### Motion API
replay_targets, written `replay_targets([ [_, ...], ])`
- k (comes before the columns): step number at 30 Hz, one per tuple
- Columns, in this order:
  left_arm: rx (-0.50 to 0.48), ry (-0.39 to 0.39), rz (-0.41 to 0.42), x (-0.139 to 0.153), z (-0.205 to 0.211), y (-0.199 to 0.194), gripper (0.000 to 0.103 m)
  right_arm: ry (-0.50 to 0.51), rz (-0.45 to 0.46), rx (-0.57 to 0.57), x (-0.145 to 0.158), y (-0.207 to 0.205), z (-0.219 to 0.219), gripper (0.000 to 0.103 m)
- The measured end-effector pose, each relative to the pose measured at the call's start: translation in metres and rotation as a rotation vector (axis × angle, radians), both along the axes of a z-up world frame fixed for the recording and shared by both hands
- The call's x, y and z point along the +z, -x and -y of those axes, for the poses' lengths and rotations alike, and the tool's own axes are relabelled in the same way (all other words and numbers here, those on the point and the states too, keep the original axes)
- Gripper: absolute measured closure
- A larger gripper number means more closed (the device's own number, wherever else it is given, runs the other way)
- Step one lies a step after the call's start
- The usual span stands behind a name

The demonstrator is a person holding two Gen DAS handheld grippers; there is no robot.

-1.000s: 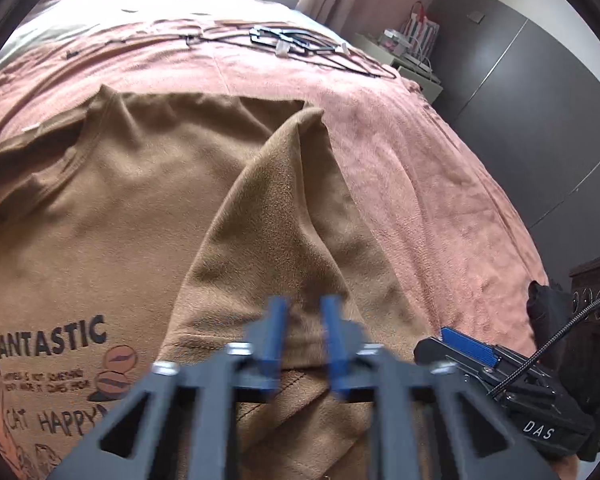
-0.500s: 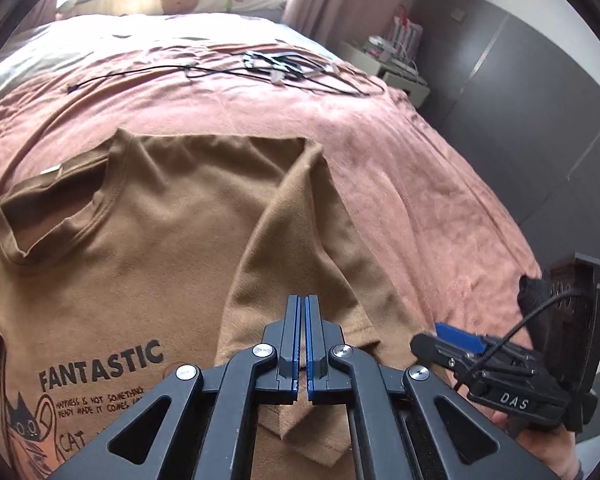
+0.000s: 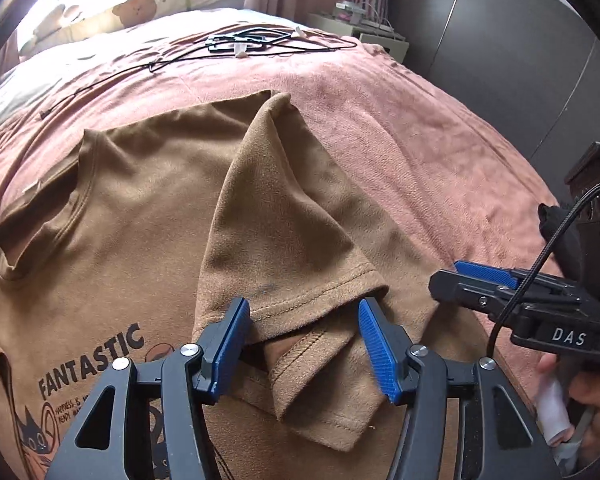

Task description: Fold small clothes

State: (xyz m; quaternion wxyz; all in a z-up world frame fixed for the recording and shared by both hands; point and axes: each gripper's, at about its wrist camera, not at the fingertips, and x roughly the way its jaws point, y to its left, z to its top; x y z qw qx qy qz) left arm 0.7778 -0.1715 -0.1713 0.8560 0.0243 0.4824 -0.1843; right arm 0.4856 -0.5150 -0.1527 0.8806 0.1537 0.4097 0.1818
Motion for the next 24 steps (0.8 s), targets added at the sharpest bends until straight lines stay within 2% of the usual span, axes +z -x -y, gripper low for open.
replay_targets([
  [5,-0.040,-0.073,0.034,-0.005,0.010,0.001,0.049,0.008,0.004,-0.001,0.000,0.001,-0.001,0.050],
  [10,-0.047,-0.067,0.029,-0.013,0.010,0.000,0.050,0.010,0.005,0.001,0.000,0.001,-0.001,0.050],
  [11,-0.045,-0.057,0.027,-0.014,0.008,-0.001,0.053,0.011,0.005,-0.001,0.000,0.001,-0.002,0.050],
  [13,-0.021,-0.065,0.031,-0.014,0.004,-0.003,0.074,0.020,0.005,-0.002,0.001,0.001,-0.003,0.050],
  [14,0.004,-0.076,0.032,-0.013,0.000,-0.005,0.095,0.025,0.005,-0.001,0.001,0.001,-0.004,0.050],
  [17,0.041,0.021,0.018,-0.005,-0.018,-0.010,0.099,0.031,0.005,0.000,0.001,0.000,-0.005,0.050],
  [24,0.137,0.107,0.086,0.027,-0.055,-0.011,0.100,0.049,0.013,0.003,0.001,0.000,-0.008,0.050],
])
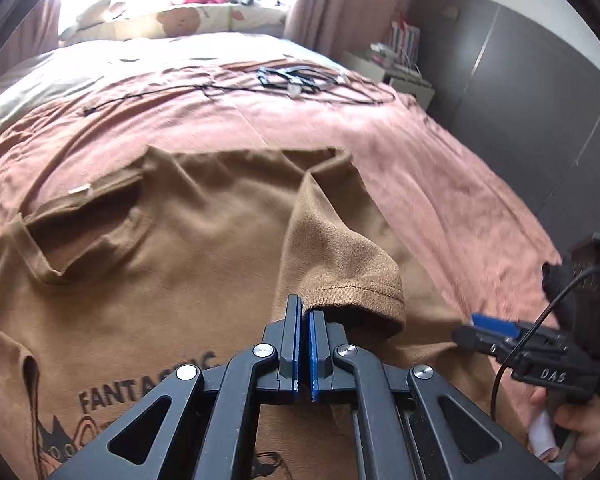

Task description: Fold small clothes

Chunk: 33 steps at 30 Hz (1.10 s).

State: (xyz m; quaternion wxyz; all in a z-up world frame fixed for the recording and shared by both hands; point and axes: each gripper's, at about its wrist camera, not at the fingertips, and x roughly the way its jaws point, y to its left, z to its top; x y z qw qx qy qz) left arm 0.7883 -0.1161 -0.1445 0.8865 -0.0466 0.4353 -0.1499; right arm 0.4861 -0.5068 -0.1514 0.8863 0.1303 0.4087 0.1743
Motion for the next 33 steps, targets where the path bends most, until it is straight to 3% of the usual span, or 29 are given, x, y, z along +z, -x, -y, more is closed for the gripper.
replay_targets([
  [7,0.127,0.032,0.007,0.004,-0.044,-0.002,0.100,0.013,0.001,-0.001,0.000,0.000,-0.004,0.050],
  [11,0.236,0.052,-0.040,-0.006,-0.076,-0.008,0.100,0.015,0.002,0.000,0.000,0.000,-0.004,0.050],
  [16,0.302,0.064,-0.095,-0.021,-0.106,-0.009,0.100,0.015,-0.007,-0.014,0.003,0.000,-0.007,0.050],
  [19,0.298,0.069,-0.094,-0.022,-0.110,-0.006,0.100,-0.009,-0.014,-0.028,0.011,0.003,-0.003,0.050],
  [26,0.216,0.062,-0.068,-0.014,-0.083,-0.007,0.099,-0.012,0.069,-0.025,0.039,0.013,-0.007,0.051],
  [33,0.116,0.057,-0.075,-0.028,-0.042,-0.010,0.099,0.008,0.068,0.056,0.035,0.002,-0.035,0.081],
])
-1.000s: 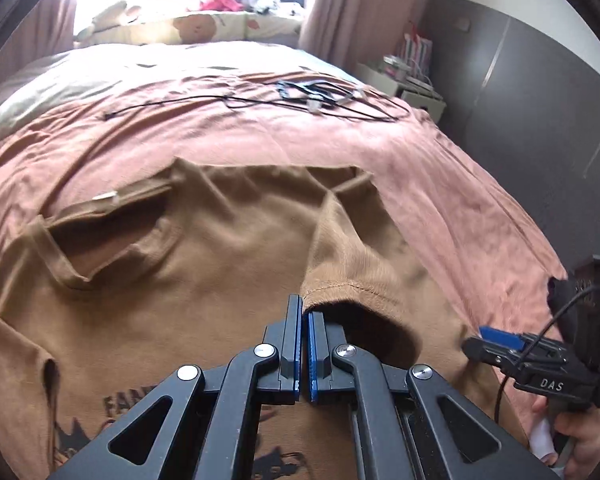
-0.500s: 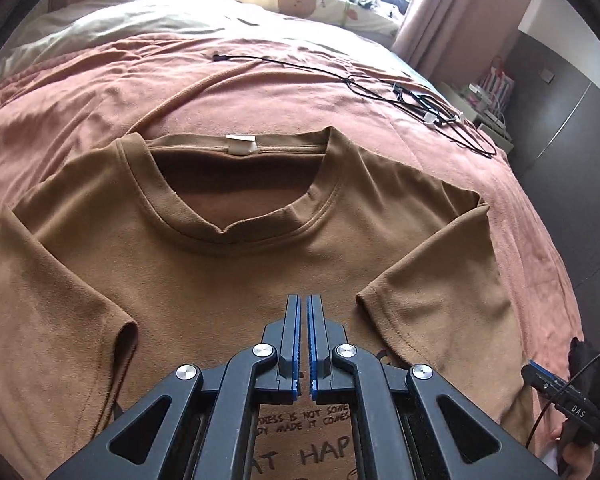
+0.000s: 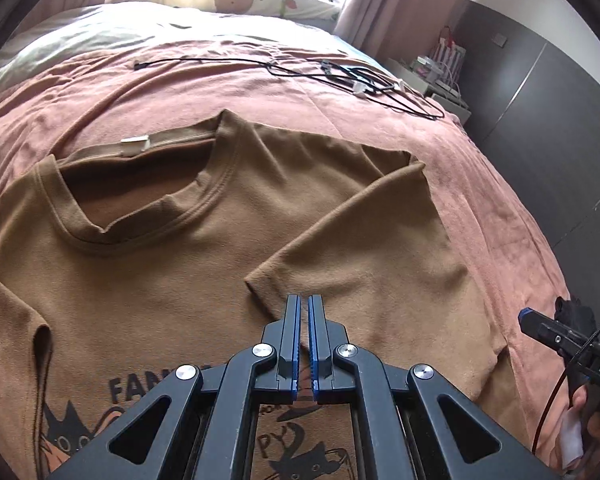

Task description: Fold small clothes

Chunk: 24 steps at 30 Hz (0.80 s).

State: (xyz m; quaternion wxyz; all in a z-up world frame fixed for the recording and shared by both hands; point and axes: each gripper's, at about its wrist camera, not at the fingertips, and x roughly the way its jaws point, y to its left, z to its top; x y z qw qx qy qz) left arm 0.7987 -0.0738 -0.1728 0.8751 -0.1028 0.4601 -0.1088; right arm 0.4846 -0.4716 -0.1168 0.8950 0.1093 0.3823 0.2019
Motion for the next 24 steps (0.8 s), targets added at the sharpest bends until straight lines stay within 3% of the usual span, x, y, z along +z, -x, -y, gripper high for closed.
replay_targets([
  [6,-0.060,-0.107,-0.026,-0.021,0.020,-0.007,0.099,0.049,-0.043,0.000,-0.020,-0.017,-0.012,0.081],
  [8,-0.056,-0.119,-0.024,-0.023,0.017,-0.012,0.099,0.068,-0.060,-0.011,-0.028,-0.019,-0.011,0.087],
  [15,-0.013,-0.231,-0.030,-0.016,0.013,-0.017,0.099,0.081,-0.080,-0.019,-0.022,-0.006,-0.005,0.088],
  [22,0.012,-0.132,-0.072,0.006,-0.010,0.012,0.099,0.115,-0.056,-0.006,0.009,0.033,-0.011,0.084],
  [24,0.004,-0.135,-0.067,0.018,-0.012,0.026,0.098,0.125,-0.050,-0.001,0.018,0.047,-0.014,0.084],
])
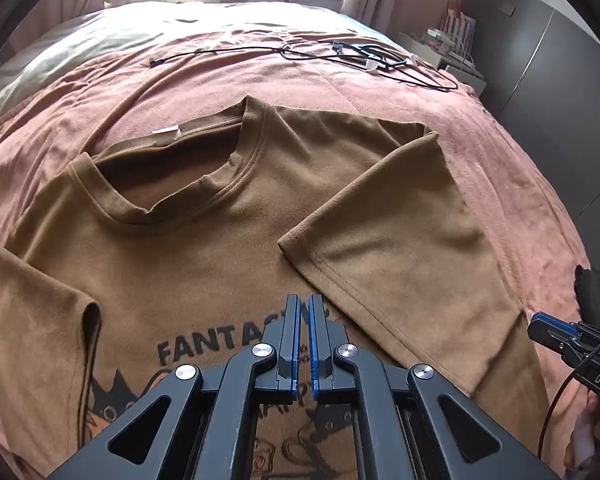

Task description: Fold small clothes

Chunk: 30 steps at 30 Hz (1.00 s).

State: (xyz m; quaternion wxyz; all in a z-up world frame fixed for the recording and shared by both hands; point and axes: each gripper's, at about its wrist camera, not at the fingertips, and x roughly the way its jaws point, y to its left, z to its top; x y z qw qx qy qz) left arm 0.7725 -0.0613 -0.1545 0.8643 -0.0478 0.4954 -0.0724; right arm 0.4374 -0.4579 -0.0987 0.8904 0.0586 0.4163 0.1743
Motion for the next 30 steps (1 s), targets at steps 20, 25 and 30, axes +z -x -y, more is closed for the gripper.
replay_targets([
  [20,0.055,0.015,0.179,0.117,-0.072,0.189,0.000,0.094,0.101,-0.017,0.058,0.162,0.006,0.014],
  [25,0.129,0.030,0.199,0.124,-0.113,0.232,0.000,0.112,0.132,-0.013,0.060,0.189,0.017,0.014],
  [30,0.176,0.025,0.212,0.131,-0.145,0.269,0.000,0.088,0.131,-0.006,0.058,0.207,0.030,0.014],
])
